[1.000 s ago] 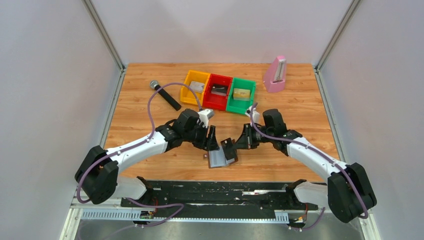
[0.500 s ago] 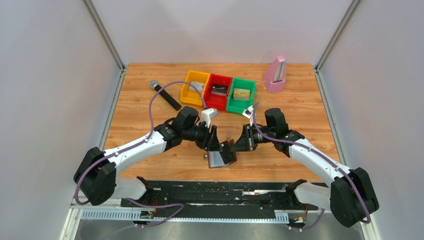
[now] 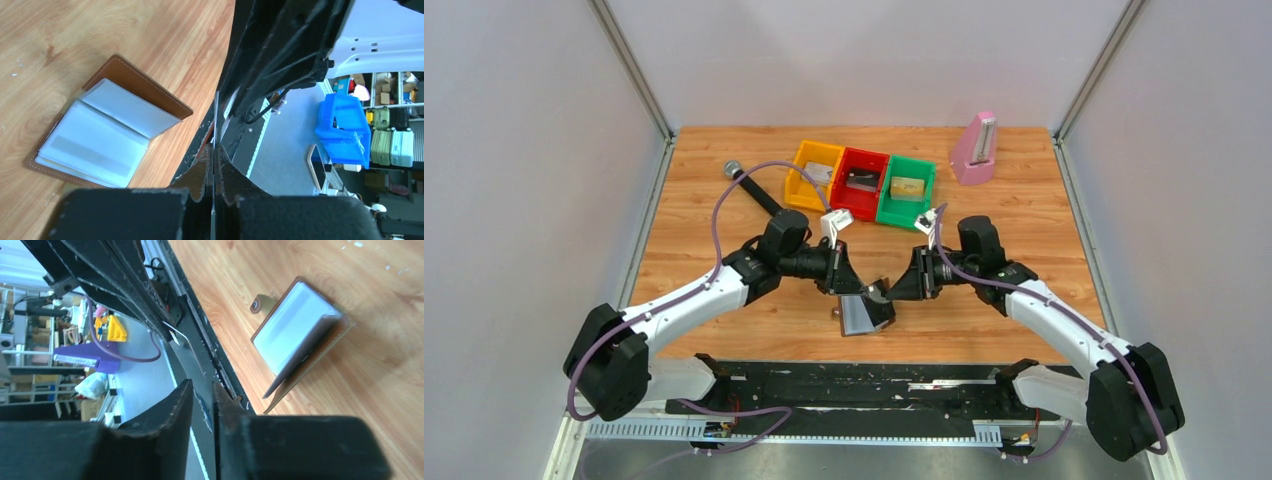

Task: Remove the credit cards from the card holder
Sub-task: Place the credit card in the storage box.

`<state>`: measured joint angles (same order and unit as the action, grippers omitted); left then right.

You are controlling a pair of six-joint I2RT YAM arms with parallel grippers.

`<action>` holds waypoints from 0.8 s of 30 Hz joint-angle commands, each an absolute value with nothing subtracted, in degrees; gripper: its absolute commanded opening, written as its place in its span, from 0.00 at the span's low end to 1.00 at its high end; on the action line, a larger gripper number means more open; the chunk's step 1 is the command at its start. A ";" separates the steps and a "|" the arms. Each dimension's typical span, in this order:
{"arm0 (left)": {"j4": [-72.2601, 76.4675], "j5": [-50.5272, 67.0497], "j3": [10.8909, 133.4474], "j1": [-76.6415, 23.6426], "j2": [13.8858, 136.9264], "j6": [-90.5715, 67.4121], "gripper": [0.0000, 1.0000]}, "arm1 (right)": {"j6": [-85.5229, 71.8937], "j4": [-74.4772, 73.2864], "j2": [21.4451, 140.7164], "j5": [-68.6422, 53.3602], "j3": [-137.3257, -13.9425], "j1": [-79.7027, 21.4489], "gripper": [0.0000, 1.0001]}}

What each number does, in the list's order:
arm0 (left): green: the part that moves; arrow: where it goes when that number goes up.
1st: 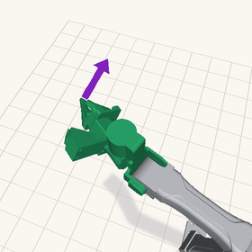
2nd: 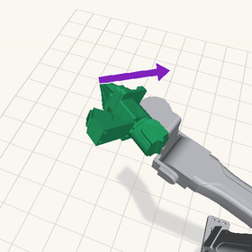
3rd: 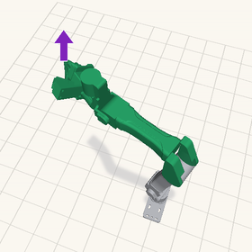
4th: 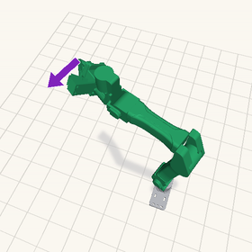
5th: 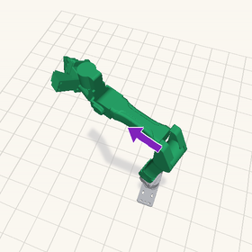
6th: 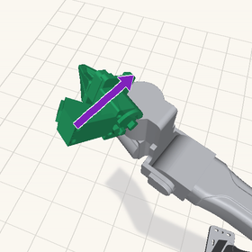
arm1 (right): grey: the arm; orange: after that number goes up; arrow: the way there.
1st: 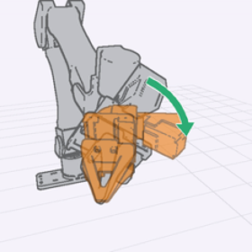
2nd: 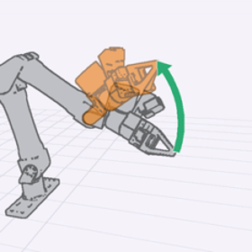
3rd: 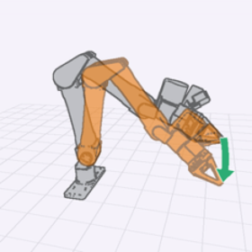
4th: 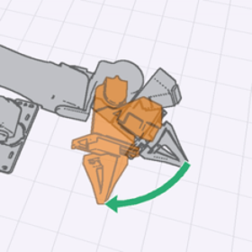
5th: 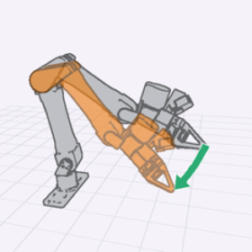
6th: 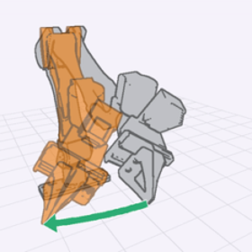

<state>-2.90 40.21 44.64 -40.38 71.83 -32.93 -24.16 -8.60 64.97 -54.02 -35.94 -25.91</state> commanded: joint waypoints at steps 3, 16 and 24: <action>-6.99 34.22 48.91 -40.27 71.62 -32.46 0.00 | -30.22 -8.15 58.77 -43.35 -38.46 -25.84 0.39; -3.94 18.49 60.76 -28.13 79.13 -38.56 0.00 | -37.67 -15.21 55.74 -22.96 -38.98 -29.53 0.68; -1.56 8.63 74.12 -26.69 90.95 -39.09 0.00 | -40.96 -12.60 56.52 -22.80 -38.20 -34.60 0.37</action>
<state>-5.74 15.14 68.38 -26.89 87.05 -38.15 -38.54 -14.31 56.29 -25.41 -36.16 -32.16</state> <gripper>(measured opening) 0.007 0.380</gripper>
